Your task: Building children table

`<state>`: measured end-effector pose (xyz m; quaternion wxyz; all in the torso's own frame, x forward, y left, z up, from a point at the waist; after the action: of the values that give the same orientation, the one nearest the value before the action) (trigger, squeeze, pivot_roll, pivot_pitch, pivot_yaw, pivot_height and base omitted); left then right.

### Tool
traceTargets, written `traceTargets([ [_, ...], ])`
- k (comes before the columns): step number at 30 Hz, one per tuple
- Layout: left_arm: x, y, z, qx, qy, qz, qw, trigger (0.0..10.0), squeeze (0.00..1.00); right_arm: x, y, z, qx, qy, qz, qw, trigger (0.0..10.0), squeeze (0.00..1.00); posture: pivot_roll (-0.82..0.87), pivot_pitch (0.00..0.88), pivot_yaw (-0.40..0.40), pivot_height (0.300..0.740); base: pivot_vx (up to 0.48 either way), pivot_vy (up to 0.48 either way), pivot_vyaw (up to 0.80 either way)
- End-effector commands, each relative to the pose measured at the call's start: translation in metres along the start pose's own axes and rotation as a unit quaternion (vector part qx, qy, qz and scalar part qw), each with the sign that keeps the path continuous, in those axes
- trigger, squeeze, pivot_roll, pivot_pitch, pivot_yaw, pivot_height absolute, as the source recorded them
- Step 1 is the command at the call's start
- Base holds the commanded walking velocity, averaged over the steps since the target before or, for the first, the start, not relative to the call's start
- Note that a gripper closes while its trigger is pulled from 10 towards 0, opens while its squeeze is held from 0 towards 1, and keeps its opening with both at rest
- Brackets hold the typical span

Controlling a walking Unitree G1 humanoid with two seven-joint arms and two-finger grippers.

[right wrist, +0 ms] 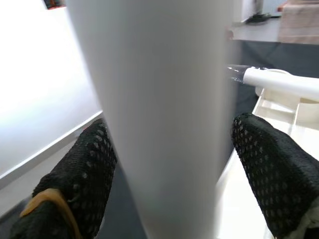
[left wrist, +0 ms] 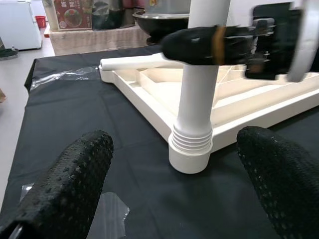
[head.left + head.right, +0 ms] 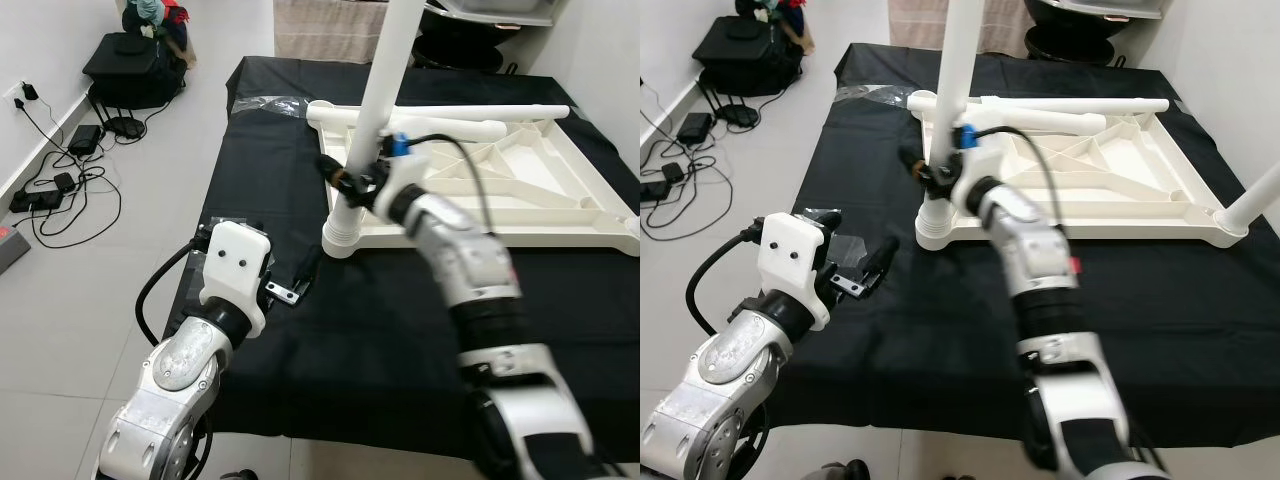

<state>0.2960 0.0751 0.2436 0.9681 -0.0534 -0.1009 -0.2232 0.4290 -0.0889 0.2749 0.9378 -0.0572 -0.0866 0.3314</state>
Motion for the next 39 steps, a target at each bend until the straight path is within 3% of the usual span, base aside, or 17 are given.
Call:
traceTargets([
  [1, -0.001, -0.004, 0.003, -0.004, -0.007, -0.012, 1.000, 10.0, 0.00, 0.001, 0.006, 0.000, 0.005, -0.008, 0.030, 1.000, 10.0, 0.00, 0.08, 0.178, -0.117, 0.740, 0.000, 0.000, 0.00],
  [6, 0.000, -0.004, 0.003, -0.003, -0.007, -0.014, 1.000, 10.0, 0.00, 0.000, 0.007, 0.001, 0.011, -0.021, 0.087, 0.996, 10.0, 0.00, 0.08, 0.175, -0.115, 0.740, 0.000, 0.000, 0.00],
  [11, 0.001, -0.005, 0.002, -0.005, -0.007, -0.018, 1.000, 10.0, 0.00, 0.005, 0.020, -0.004, 0.020, -0.021, 0.157, 0.987, 10.0, 0.00, 0.09, 0.174, -0.113, 0.740, 0.000, 0.000, 0.00],
  [20, 0.000, -0.009, 0.003, -0.006, -0.006, -0.023, 1.000, 10.0, 0.00, 0.019, 0.035, -0.010, 0.011, -0.007, 0.198, 0.980, 10.0, 0.00, 0.11, 0.180, -0.116, 0.740, 0.000, 0.000, 0.00],
  [27, -0.001, -0.010, 0.003, -0.009, -0.006, -0.022, 1.000, 10.0, 0.00, 0.028, 0.037, -0.004, 0.002, -0.011, 0.192, 0.981, 10.0, 0.00, 0.11, 0.187, -0.117, 0.740, 0.000, 0.000, 0.00],
  [28, -0.001, -0.010, 0.003, -0.008, -0.007, -0.022, 1.000, 10.0, 0.00, 0.030, 0.037, -0.004, -0.004, -0.009, 0.187, 0.982, 4.0, 0.00, 0.11, 0.187, -0.119, 0.740, 0.000, 0.000, 0.00],
  [29, -0.001, -0.011, 0.003, -0.008, -0.007, -0.022, 1.000, 10.0, 0.00, 0.032, 0.036, -0.004, -0.012, -0.005, 0.176, 0.984, 0.0, 0.00, 0.12, 0.190, -0.122, 0.740, 0.000, 0.000, 0.00],
  [31, -0.001, -0.011, 0.004, -0.007, -0.007, -0.020, 1.000, 10.0, 0.00, 0.037, 0.029, -0.004, -0.029, 0.001, 0.140, 0.990, 0.0, 0.00, 0.12, 0.191, -0.124, 0.740, 0.000, 0.000, 0.00],
  [35, -0.001, -0.010, 0.004, -0.006, -0.007, -0.020, 1.000, 10.0, 0.00, 0.037, 0.026, -0.004, -0.036, -0.002, 0.127, 0.991, 0.0, 0.00, 0.12, 0.191, -0.124, 0.740, 0.000, 0.000, 0.00],
  [38, -0.001, -0.008, 0.004, -0.003, -0.009, -0.015, 1.000, 10.0, 0.00, 0.032, -0.004, -0.015, -0.066, 0.023, 0.025, 0.997, 0.0, 0.00, 0.11, 0.191, -0.124, 0.740, 0.000, 0.000, 0.00],
  [39, -0.001, -0.008, 0.004, -0.003, -0.009, -0.015, 1.000, 10.0, 0.00, 0.032, -0.004, -0.015, -0.066, 0.023, 0.025, 0.997, 0.0, 0.00, 0.11, 0.191, -0.124, 0.740, 0.000, 0.000, 0.00],
])
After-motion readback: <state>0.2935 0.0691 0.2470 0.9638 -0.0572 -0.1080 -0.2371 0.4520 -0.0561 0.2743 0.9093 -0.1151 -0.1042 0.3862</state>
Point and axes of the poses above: a point about 5 cm out from each wrist's last joint towards the gripper, its own x axis pointing out of the wrist towards the gripper, its own z axis along the axis of the wrist's last joint, y = z × x, the point moved 6 cm from there along x, pointing out of the wrist towards the gripper, and after that the axes turned 11 degrees about -x, right-handed, at the moved point
